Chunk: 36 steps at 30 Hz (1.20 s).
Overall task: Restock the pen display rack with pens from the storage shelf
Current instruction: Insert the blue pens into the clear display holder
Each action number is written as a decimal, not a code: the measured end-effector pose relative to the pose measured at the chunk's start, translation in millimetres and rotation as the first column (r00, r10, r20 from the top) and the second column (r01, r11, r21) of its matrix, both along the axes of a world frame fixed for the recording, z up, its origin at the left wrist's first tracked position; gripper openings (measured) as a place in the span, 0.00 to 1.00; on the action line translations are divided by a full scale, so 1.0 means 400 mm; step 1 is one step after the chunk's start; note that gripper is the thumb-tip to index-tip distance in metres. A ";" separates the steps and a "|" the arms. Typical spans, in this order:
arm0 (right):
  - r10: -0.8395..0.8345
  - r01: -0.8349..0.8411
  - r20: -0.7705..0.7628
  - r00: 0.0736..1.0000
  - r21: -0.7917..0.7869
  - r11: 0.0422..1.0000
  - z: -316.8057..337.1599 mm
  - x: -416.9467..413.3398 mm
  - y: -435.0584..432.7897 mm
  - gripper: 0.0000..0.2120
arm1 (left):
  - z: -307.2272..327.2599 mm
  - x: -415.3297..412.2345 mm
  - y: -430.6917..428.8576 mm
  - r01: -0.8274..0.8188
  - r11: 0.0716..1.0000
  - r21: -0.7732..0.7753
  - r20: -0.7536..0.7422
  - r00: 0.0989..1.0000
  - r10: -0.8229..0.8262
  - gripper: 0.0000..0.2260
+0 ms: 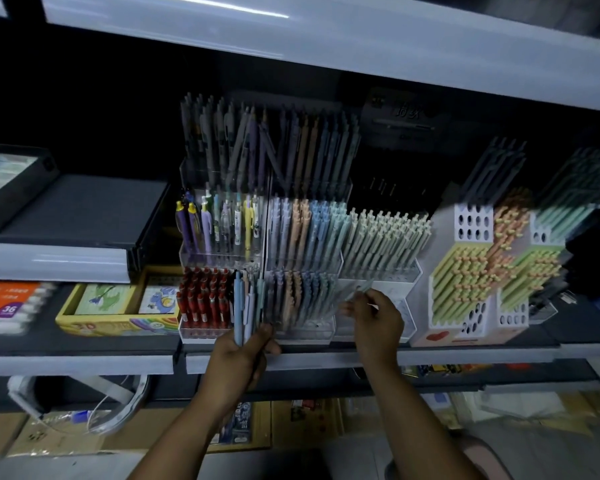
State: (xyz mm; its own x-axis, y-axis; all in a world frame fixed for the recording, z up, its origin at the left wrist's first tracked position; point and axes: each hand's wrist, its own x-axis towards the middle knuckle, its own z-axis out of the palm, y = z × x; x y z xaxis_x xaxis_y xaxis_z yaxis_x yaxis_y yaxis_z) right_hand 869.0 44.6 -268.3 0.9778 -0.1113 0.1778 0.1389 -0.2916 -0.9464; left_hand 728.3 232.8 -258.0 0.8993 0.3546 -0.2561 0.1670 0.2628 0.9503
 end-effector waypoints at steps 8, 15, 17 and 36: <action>0.125 -0.099 0.072 0.990 -0.290 0.952 -0.046 0.009 0.017 0.12 | 0.010 -0.001 0.002 0.005 1.000 0.016 0.007 1.000 -0.005 0.22; 0.136 -0.097 0.048 0.990 -0.477 0.873 -0.064 0.002 0.051 0.16 | 0.013 -0.006 -0.002 0.011 0.999 0.045 0.025 1.000 -0.012 0.22; 0.150 -0.114 0.031 0.988 -0.500 0.859 -0.059 0.005 0.053 0.15 | 0.014 -0.007 -0.002 0.008 0.999 0.051 0.027 1.000 -0.010 0.22; 0.405 -0.405 -0.136 0.904 0.025 0.914 0.055 -0.116 0.162 0.10 | 0.013 -0.009 -0.017 0.039 0.992 0.117 0.013 0.999 -0.041 0.20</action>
State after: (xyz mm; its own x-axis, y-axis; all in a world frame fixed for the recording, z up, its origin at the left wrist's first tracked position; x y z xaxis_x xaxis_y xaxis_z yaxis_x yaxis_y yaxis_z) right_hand 822.4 109.5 -246.2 0.9532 0.2997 0.0399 0.1163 -0.2415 -0.9634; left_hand 724.9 225.8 -252.8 0.9166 0.3453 -0.2014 0.1606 0.1432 0.9766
